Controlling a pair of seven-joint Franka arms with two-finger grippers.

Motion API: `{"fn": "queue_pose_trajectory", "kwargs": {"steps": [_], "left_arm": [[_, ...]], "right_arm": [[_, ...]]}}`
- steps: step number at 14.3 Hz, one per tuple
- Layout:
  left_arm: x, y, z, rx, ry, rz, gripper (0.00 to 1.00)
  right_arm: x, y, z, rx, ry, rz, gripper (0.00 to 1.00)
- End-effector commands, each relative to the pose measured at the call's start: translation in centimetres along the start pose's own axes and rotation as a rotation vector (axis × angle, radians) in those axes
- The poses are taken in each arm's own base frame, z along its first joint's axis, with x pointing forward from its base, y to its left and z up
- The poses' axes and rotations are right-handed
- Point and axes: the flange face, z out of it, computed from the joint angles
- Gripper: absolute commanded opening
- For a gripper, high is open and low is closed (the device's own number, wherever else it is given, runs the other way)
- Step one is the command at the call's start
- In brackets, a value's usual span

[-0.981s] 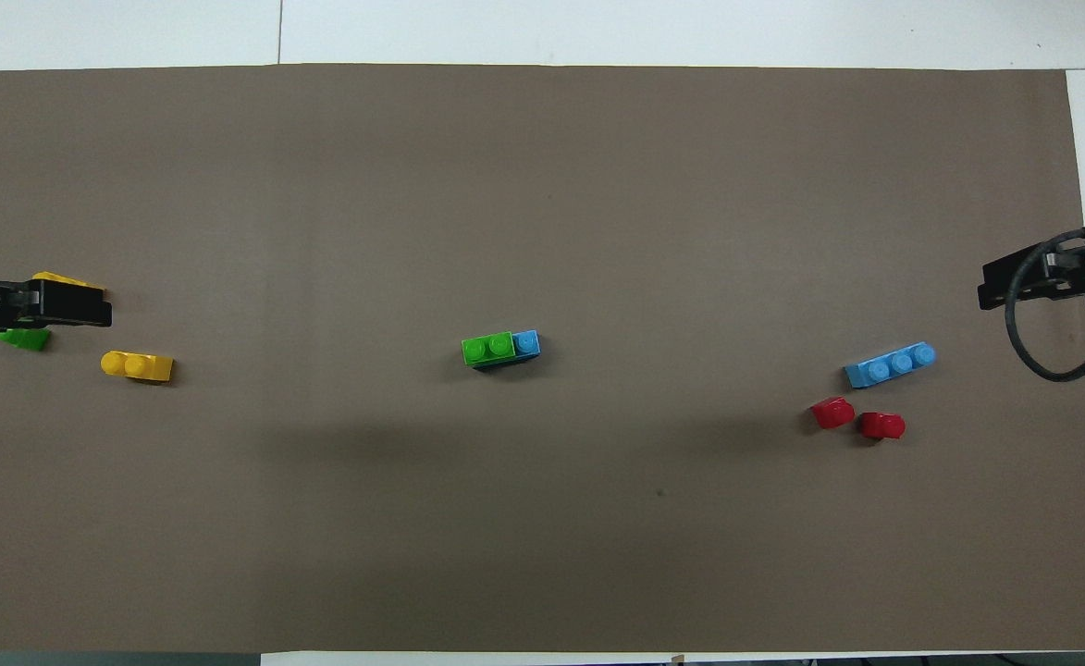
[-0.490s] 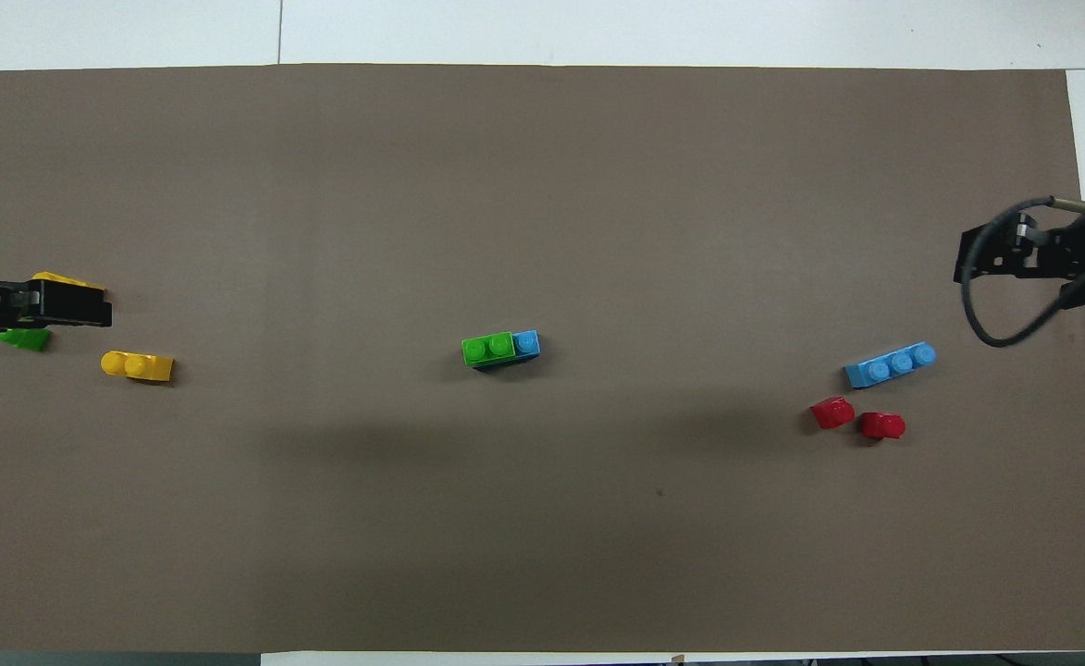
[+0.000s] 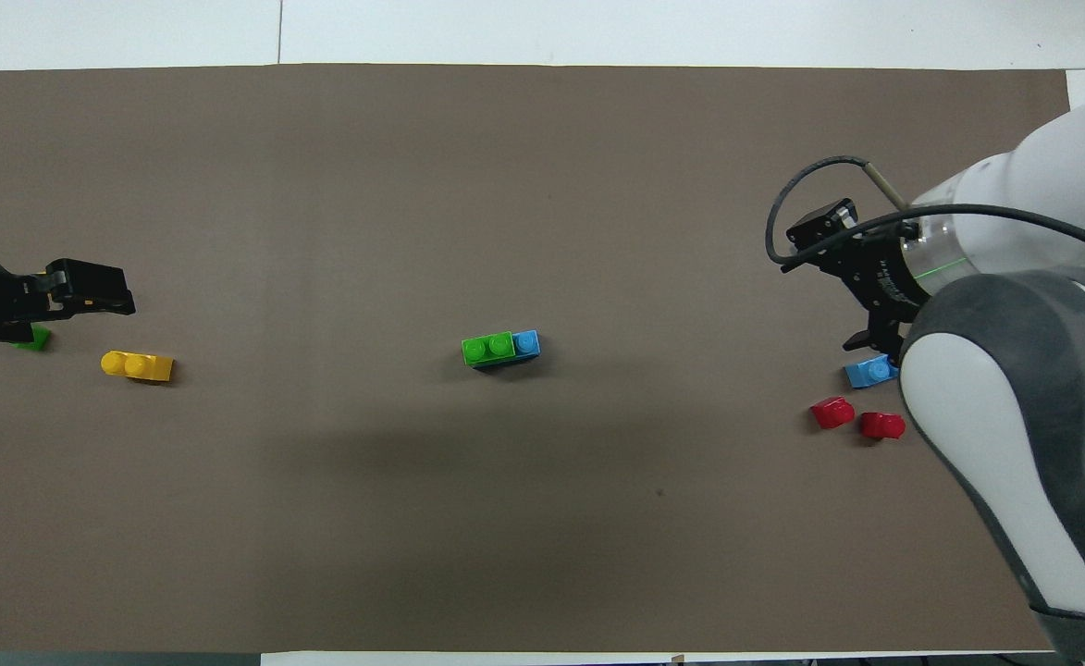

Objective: Remove green block with left arm and hold with right
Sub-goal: 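Move the left gripper and the right gripper toward the joined green-blue bricks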

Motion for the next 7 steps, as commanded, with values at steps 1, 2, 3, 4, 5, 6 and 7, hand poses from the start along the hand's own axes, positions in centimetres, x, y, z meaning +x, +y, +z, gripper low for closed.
{"fn": "queue_pose_trajectory", "kwargs": {"steps": [1, 2, 3, 4, 5, 6, 7], "left_arm": [[-1.8, 2.4, -0.2, -0.019, 0.009, -0.18, 1.0], [-2.3, 3.4, 0.3, -0.024, 0.011, -0.25, 1.0], [-2.9, 4.8, 0.7, -0.027, 0.013, -0.331, 1.0], [-3.6, 6.5, 1.7, -0.032, 0.009, -0.431, 1.0], [-4.0, 7.8, 2.5, -0.044, 0.019, -0.531, 1.0], [-4.4, 8.7, 3.4, -0.06, 0.026, -0.624, 1.0], [-4.8, 9.6, 4.2, -0.073, 0.031, -0.703, 1.0]], "right_arm": [[-1.1, -1.2, 4.1, 0.043, -0.079, 0.159, 0.96], [-1.9, -1.7, 5.7, 0.056, -0.113, 0.2, 0.96], [-2.3, -2.1, 6.8, 0.069, -0.148, 0.251, 0.96], [-3.1, -2.7, 7.9, 0.072, -0.183, 0.284, 0.96], [-3.3, -3.3, 9.2, 0.068, -0.212, 0.321, 0.96], [-3.5, -3.8, 10.0, 0.079, -0.241, 0.363, 0.96], [-3.6, -4.5, 10.9, 0.097, -0.271, 0.414, 0.96]]}}
